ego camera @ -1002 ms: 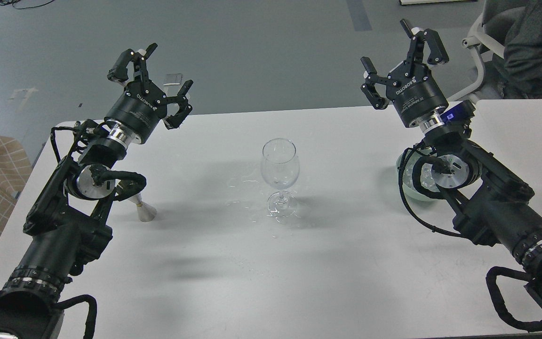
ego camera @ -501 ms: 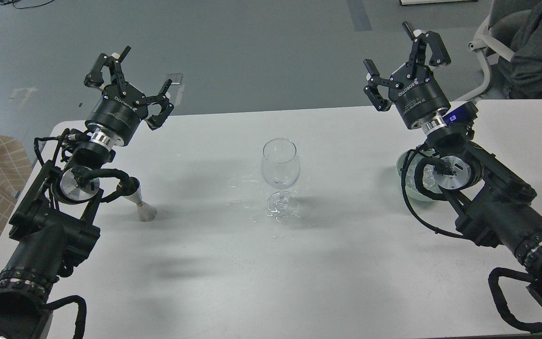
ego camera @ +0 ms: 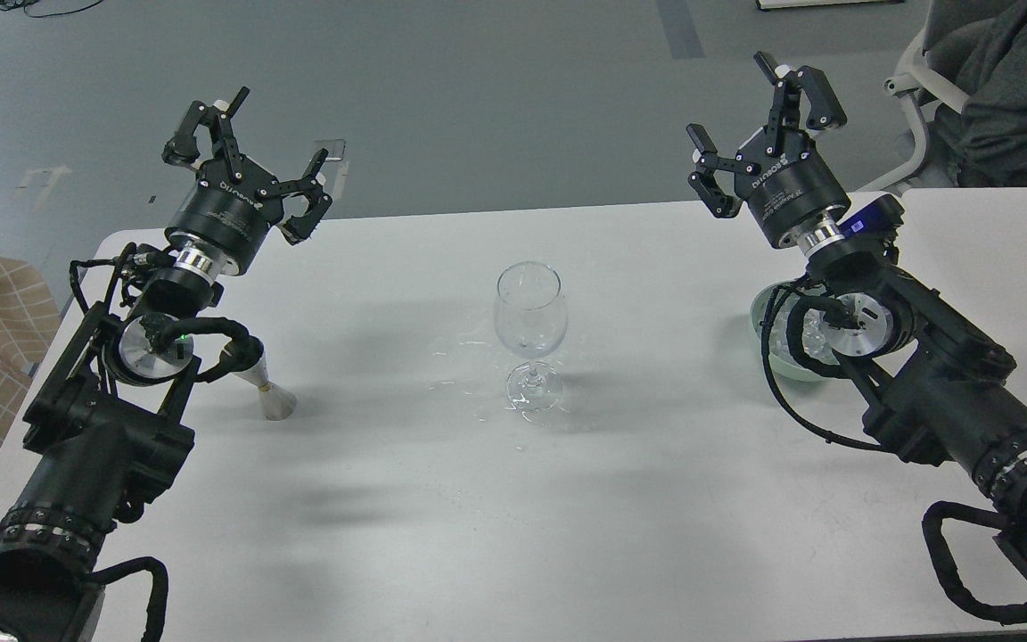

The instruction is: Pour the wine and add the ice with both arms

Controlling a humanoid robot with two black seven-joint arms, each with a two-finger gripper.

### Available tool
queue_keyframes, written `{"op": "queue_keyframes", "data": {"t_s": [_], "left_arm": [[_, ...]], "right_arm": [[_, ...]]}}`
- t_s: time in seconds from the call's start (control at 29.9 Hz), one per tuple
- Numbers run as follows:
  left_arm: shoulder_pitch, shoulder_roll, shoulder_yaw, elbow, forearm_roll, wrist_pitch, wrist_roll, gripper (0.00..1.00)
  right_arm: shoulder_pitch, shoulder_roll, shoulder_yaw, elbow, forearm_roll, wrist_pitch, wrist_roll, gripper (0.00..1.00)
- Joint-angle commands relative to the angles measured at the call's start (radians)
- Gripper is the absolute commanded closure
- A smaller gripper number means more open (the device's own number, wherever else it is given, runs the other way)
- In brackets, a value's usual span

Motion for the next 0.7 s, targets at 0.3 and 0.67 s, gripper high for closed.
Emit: {"op": "queue_keyframes", "data": {"t_s": [0.3, 0.67], "left_arm": [[0.001, -0.005, 0.016, -0.013, 0.006, 0.0, -0.023, 0.02], [-0.005, -0.019, 0.018, -0.027, 0.006, 0.0, -0.009, 0.02]], "right_arm": [[0.011, 0.011, -0.001, -0.03, -0.001, 0.008, 0.008, 0.0], [0.012, 0.026, -0.001, -0.03, -0.003, 0.001, 0.011, 0.0]]}}
